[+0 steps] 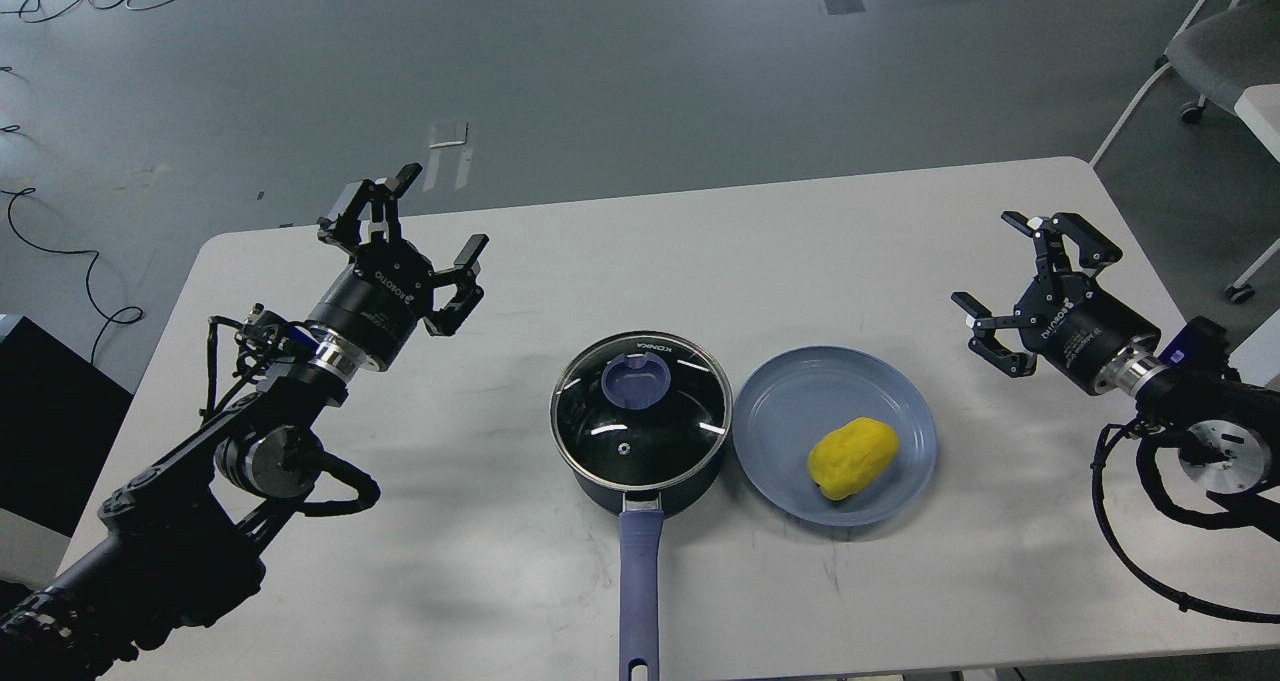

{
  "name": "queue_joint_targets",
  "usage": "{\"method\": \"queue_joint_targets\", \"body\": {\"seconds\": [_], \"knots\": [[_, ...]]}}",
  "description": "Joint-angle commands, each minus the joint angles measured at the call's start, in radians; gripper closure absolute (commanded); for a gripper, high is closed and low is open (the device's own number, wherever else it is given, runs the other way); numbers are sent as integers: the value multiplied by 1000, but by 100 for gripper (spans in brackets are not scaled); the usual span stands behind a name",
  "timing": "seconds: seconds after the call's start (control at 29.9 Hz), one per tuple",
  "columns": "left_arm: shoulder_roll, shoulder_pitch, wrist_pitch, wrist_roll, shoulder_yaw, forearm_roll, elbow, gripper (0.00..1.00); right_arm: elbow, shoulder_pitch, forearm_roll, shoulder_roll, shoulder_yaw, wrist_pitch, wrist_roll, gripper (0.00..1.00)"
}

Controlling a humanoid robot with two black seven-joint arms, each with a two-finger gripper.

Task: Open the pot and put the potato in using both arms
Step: 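Move the left gripper over the glass lid's blue knob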

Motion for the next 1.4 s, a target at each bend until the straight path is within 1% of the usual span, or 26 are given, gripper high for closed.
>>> {"method": "queue_joint_targets", "body": {"seconds": [0.0, 0.13, 0.17, 0.2, 0.23, 0.27, 0.33, 0.37, 0.4, 0.47, 0.6, 0.63, 0.67, 0.74, 0.77, 0.8, 0.87, 1.0, 1.07, 1.17, 1.24, 1.3, 1.37], "knots": [[-1, 1, 1, -1, 0, 0, -5, 2, -5, 6, 2, 3, -20, 0, 0, 0], [-1, 1, 0, 1, 9, 5, -5, 2, -7, 6, 0, 7, -20, 0, 0, 0], [-2, 1, -2, 11, 14, 5, -2, 2, -7, 6, 0, 7, -20, 0, 0, 1], [-1, 1, -9, 12, 18, 6, 4, 2, -7, 8, 0, 7, -22, 0, 0, 0], [1, 1, -14, 10, 18, 6, 4, 2, -7, 8, 2, 7, -22, 0, 0, 0], [9, 1, -40, 1, 15, 5, 4, 2, -7, 9, 2, 6, -22, 0, 0, 0], [15, 1, -75, -4, 8, -4, 9, 2, -7, 9, 0, 4, -22, 0, 0, 0], [22, 1, -82, -14, 3, -7, 24, 2, -7, 11, 0, 3, -22, 0, 0, 0], [27, 1, -82, -22, 0, -9, 38, 2, -7, 11, 0, 1, -22, 0, 0, 0], [35, -20, -82, -26, -9, 2, 107, 2, -7, 11, 0, 0, -22, 0, 0, 0], [64, -43, -82, -26, -9, 6, 99, 2, -7, 11, 0, 0, -22, 0, 0, 0], [91, -43, -82, -26, -6, 19, 64, 2, -5, 11, 0, 0, -22, 0, 0, 0], [126, -43, -82, -26, -5, 61, -3, 2, -5, 11, 0, 0, -22, 0, 0, 0], [156, -43, -82, -26, -5, 136, -78, 2, -5, 11, 0, 0, -22, 0, 0, 0], [182, -43, -82, -26, -6, 236, -146, 2, -5, 11, 0, 0, -22, 0, 0, 0], [194, -45, -82, -26, -8, 290, -178, 2, -5, 11, 0, 0, -22, 0, 0, 0], [243, -45, -82, -26, -12, 496, -282, 2, -5, 11, 0, 0, -22, 0, 0, 0], [291, -51, -82, -26, -27, 699, -381, 2, -5, 11, 0, 0, -22, 0, 0, 0], [314, -77, -82, -26, -29, 910, -445, 2, -5, 11, 0, 0, -24, 0, 0, 0], [317, -81, -82, -26, -29, 1096, -500, 2, -7, 11, 0, 0, -24, 0, 0, 0], [309, -86, -43, -26, -26, 1343, -563, 2, -5, 12, 0, 0, -24, 0, 0, 0], [300, -95, -11, -26, -18, 1512, -589, 2, -4, 12, 0, 0, -24, 0, 0, 0], [288, -104, 7, -26, -12, 1614, -591, 2, -5, 12, 0, 0, -24, 0, 0, 0]]}}
